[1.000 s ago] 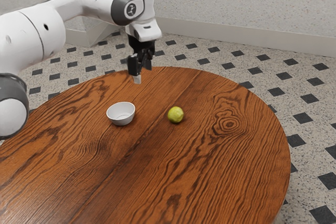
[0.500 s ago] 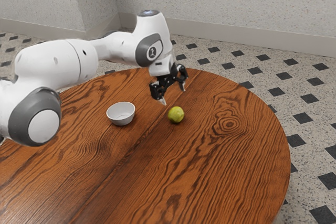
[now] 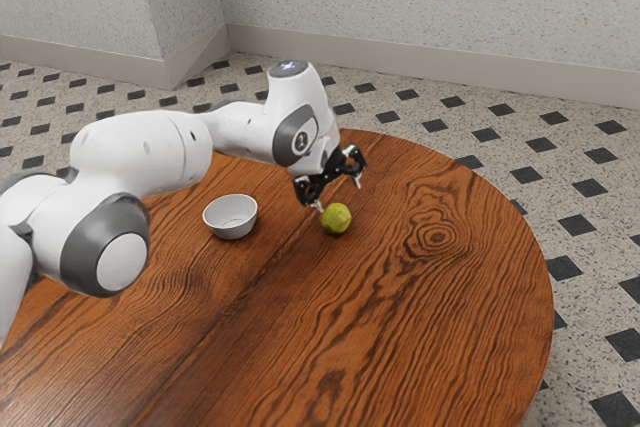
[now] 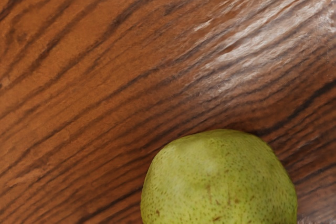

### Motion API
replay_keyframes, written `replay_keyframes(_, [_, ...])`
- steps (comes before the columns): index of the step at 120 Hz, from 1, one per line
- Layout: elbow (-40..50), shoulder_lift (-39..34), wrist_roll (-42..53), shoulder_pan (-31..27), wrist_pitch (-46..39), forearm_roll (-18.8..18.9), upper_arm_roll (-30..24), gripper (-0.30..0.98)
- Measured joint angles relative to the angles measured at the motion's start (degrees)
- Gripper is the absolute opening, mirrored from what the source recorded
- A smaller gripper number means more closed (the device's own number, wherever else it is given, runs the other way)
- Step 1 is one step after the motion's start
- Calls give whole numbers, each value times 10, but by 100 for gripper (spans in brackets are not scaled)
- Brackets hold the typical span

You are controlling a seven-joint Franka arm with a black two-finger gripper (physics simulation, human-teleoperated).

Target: Place the pear in the bowl.

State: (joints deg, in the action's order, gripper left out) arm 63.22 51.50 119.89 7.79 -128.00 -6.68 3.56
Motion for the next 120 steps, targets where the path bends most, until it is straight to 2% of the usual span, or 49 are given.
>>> replay_keyframes(78, [-9,35,41,18,33,-18,34,68])
replay_keyframes(84, [-9,34,41,19,33,-18,34,65])
replay_keyframes(104, [-9,33,42,20,32,-18,34,43])
replay_keyframes(120, [-9,28,43,21,31,-19,35,41])
